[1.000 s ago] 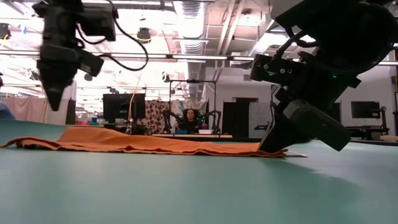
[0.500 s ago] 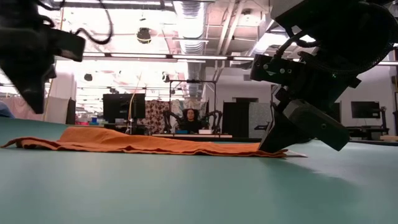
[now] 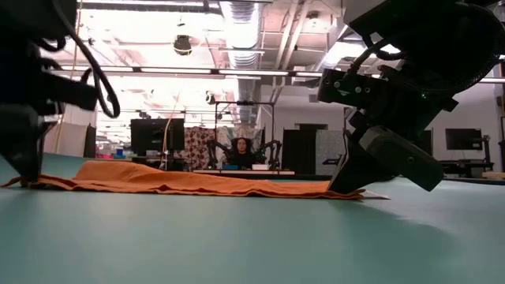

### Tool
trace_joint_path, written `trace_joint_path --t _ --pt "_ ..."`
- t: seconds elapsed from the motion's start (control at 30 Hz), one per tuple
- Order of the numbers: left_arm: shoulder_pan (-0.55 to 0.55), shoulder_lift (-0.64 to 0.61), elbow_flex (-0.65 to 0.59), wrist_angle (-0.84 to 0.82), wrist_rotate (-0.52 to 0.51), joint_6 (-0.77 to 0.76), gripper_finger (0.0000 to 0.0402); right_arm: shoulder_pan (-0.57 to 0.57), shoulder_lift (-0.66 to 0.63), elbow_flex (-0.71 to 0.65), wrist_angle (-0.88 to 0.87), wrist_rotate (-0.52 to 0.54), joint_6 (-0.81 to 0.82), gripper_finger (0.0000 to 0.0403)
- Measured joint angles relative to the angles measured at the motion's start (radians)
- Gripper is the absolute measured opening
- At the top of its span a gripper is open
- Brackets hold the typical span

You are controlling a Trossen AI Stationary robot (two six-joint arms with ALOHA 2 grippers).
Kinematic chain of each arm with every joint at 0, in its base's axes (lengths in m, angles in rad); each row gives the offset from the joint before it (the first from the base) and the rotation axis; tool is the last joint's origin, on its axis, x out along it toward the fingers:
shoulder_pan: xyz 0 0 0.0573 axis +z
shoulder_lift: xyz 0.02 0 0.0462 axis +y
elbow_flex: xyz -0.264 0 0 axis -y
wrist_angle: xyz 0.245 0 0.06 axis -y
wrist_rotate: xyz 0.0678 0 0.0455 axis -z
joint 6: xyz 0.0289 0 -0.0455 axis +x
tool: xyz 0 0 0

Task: Roll towel
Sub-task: Fold the orange towel

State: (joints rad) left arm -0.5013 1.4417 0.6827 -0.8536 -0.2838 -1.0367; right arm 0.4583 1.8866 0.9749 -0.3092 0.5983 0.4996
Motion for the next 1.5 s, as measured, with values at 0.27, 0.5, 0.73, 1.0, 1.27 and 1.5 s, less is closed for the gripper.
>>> trace_joint_path --t 0.27,0.5,0.73,1.0,1.27,1.5 --pt "0.008 0.058 0.000 0.072 0.025 0.033 0.0000 0.000 0.000 0.001 -0.021 0.000 0.010 0.0015" --pt "0.044 0.062 0.003 0.157 0.011 0.059 0.0000 0.009 -0.001 0.001 -0.149 -0.013 0.150 0.0015" --pt "0.076 0.065 0.113 0.223 0.080 0.166 0.0000 0.047 -0.002 0.001 -0.276 -0.006 0.294 0.0015" --pt "0.046 0.002 0.234 0.141 0.036 0.244 0.0000 0.084 -0.021 -0.001 -0.351 0.012 0.412 0.0015" --pt "-0.050 0.002 0.115 0.191 -0.023 0.052 0.0000 0.109 -0.037 -0.002 -0.498 0.002 0.545 0.0015" --pt "-0.116 0.003 0.025 0.279 -0.197 -0.045 0.0000 0.111 -0.037 -0.001 -0.497 0.002 0.550 0.0015"
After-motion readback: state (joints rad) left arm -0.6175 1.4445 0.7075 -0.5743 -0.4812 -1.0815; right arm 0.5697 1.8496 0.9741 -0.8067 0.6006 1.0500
